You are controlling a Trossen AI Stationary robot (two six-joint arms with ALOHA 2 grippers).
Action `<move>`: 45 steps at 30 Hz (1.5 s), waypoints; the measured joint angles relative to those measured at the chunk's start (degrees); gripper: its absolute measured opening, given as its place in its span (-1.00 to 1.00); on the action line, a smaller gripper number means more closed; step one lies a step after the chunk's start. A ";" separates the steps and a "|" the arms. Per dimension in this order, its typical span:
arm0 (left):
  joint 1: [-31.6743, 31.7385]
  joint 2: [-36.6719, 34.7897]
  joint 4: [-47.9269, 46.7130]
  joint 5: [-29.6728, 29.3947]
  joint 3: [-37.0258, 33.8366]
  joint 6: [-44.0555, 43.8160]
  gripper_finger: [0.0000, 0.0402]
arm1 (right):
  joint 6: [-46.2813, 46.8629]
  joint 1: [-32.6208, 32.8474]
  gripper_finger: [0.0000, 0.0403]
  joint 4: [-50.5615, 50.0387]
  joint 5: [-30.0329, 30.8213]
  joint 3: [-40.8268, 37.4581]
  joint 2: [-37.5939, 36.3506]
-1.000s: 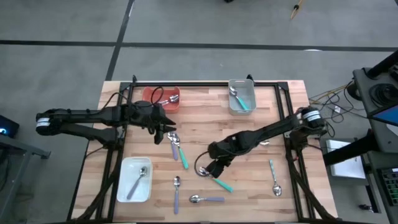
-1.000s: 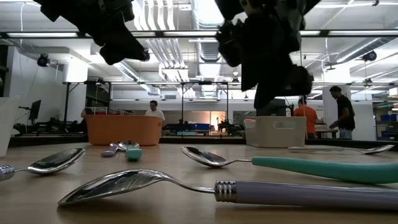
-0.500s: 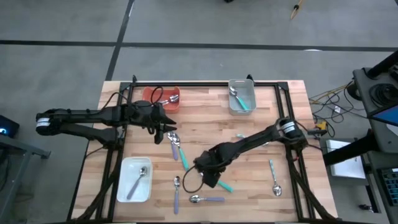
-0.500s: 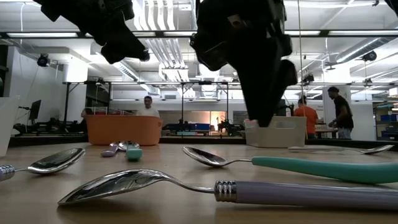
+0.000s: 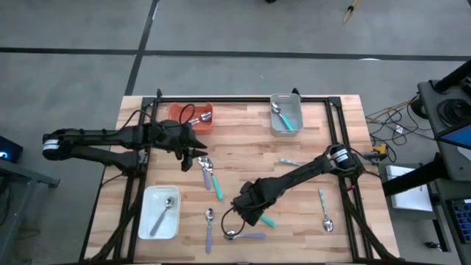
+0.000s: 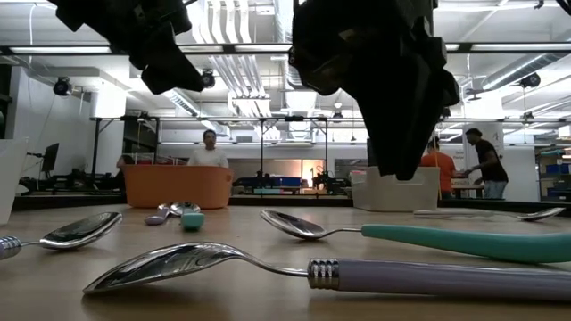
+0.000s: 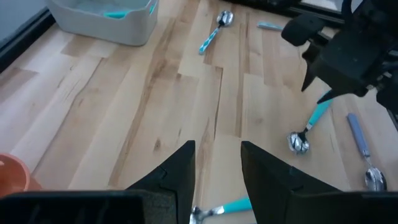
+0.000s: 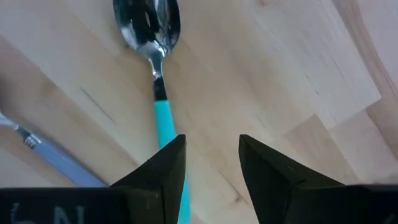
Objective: Sort silverware by color (type)
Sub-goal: Put the bottom light blue spoon into the gray bin
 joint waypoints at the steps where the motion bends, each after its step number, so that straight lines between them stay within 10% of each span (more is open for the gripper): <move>1: 0.00 0.00 -0.32 0.00 0.00 0.00 -0.46 | 0.55 -0.01 -0.31 0.04 0.03 0.00 0.00; 14: 0.02 0.00 -0.13 -0.06 0.00 1.52 -0.46 | 6.09 5.73 -0.31 3.65 7.42 0.00 0.65; 45: 0.04 -0.02 1.69 -0.17 0.00 2.80 -0.46 | 1.71 5.69 -0.53 4.93 3.37 0.00 8.13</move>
